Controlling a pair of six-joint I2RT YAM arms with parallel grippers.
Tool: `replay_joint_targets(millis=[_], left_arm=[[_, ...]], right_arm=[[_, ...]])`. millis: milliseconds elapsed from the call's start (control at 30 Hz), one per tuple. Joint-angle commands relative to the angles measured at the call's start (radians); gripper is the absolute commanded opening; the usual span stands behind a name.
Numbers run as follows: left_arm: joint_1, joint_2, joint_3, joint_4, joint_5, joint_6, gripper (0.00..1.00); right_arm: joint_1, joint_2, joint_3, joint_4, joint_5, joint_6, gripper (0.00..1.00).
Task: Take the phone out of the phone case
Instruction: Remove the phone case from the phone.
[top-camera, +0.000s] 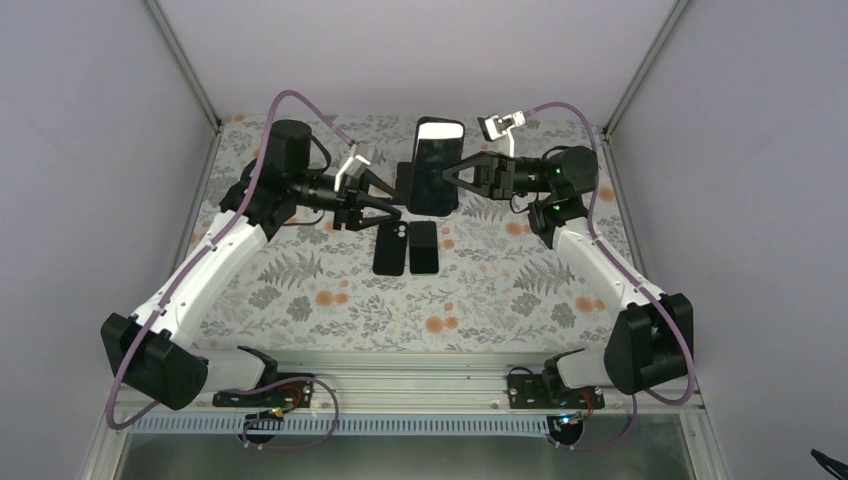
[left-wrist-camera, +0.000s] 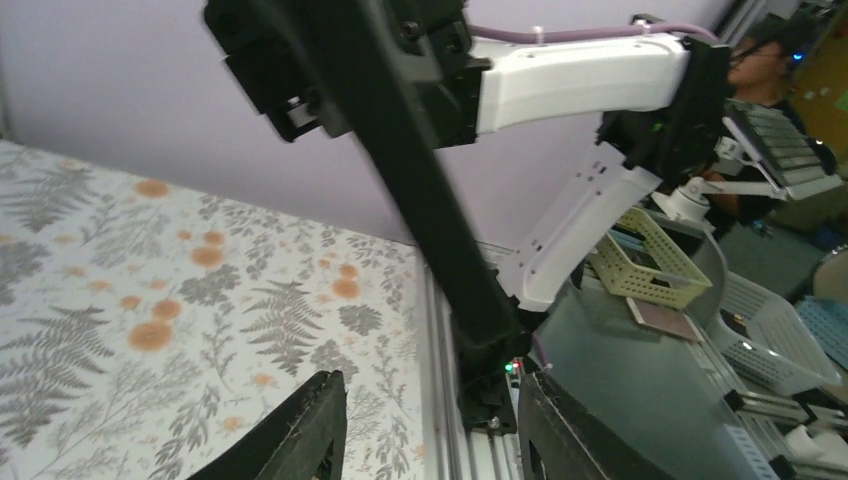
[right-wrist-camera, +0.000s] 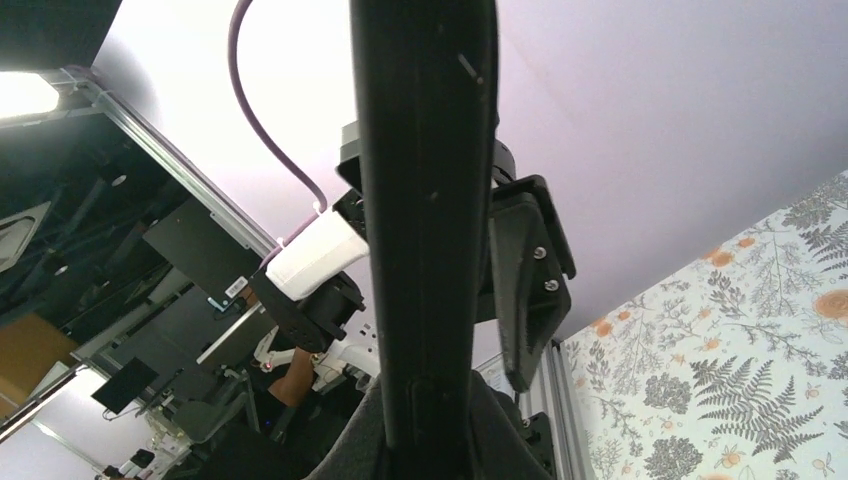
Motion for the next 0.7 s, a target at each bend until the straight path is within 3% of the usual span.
replay_joint_targets(millis=[0,133,333,467,667], left_arm=[[-0.009,-0.022,0.018,0.013,0.095,-0.008,0.47],[-0.027,-0.009,0.041,0.022,0.040,-0.022,0.55],[-0.042,0.012,0.048,0.056,-0.008,-0.065,0.52],[-0.045,0.019,0.046,0.070,-0.009,-0.082,0.44],[-0.045,0.014,0.029,0.042,-0.015,-0.015,0.23]], right_arm=[[-0.004,-0.025,0.036,-0.005,0.032,-0.050,0.04],[-0.003,-0.026,0.039,-0.040,0.035,-0.075,0.04],[-0.003,-0.026,0.040,-0.059,0.036,-0.094,0.04],[-0.004,-0.025,0.041,-0.066,0.036,-0.099,0.04],[-0.003,-0.025,0.040,-0.050,0.031,-0.078,0.04]])
